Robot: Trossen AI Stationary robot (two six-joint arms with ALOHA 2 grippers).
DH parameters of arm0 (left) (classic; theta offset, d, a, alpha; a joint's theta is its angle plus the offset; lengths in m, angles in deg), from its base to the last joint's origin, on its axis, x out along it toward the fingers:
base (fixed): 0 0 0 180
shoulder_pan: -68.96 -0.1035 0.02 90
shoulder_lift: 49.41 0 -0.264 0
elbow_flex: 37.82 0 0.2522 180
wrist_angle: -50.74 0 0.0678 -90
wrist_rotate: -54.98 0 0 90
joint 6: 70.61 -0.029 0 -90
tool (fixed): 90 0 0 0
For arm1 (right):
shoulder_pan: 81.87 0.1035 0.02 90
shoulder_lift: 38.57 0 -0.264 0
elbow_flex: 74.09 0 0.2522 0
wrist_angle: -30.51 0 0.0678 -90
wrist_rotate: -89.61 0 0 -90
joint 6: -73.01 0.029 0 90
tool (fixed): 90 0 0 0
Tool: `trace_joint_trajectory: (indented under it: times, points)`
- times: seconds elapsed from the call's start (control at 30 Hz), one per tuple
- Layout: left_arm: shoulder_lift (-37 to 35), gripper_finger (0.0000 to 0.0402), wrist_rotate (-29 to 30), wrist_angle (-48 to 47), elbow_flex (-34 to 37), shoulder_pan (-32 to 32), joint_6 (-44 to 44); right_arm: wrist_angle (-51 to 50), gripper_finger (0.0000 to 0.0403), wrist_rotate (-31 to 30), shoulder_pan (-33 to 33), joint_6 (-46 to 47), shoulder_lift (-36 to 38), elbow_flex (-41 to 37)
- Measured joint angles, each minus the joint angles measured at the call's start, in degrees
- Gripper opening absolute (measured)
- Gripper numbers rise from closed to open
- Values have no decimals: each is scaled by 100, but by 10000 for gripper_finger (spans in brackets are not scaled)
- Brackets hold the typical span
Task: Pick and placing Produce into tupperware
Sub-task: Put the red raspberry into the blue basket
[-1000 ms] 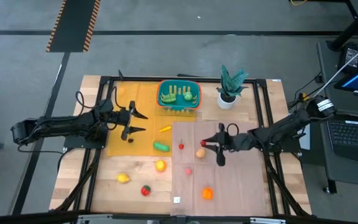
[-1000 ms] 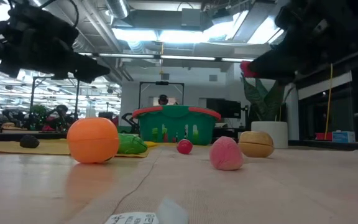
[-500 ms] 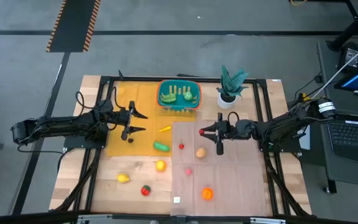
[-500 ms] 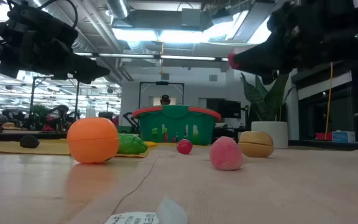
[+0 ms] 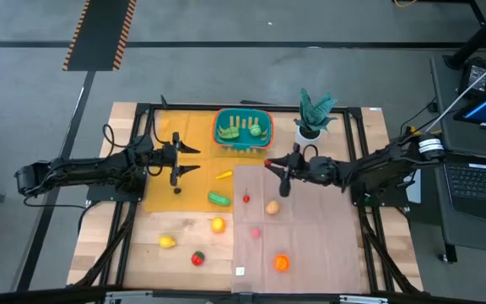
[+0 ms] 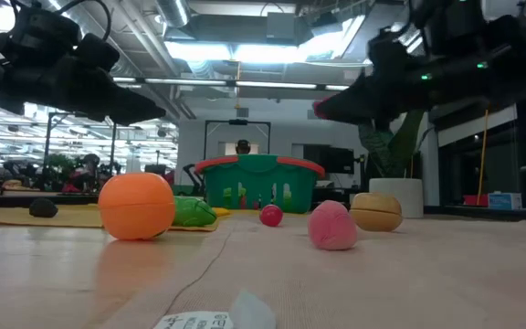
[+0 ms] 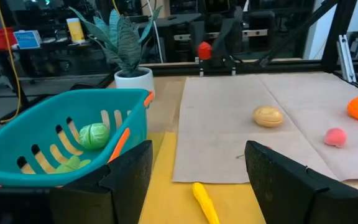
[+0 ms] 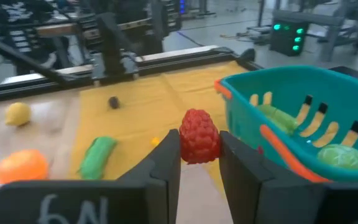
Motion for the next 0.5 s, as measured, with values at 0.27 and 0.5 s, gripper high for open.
trace_joint_trajectory:
  times: [0.27, 0.5]
  points:
    - [0, 247, 0, 0, 0, 1, 3, 125, 94, -528, -269, -123, -681, 629]
    - [0, 247, 0, -5, 0, 2, 7, 127, 94, -1028, -395, 19, -1010, 931]
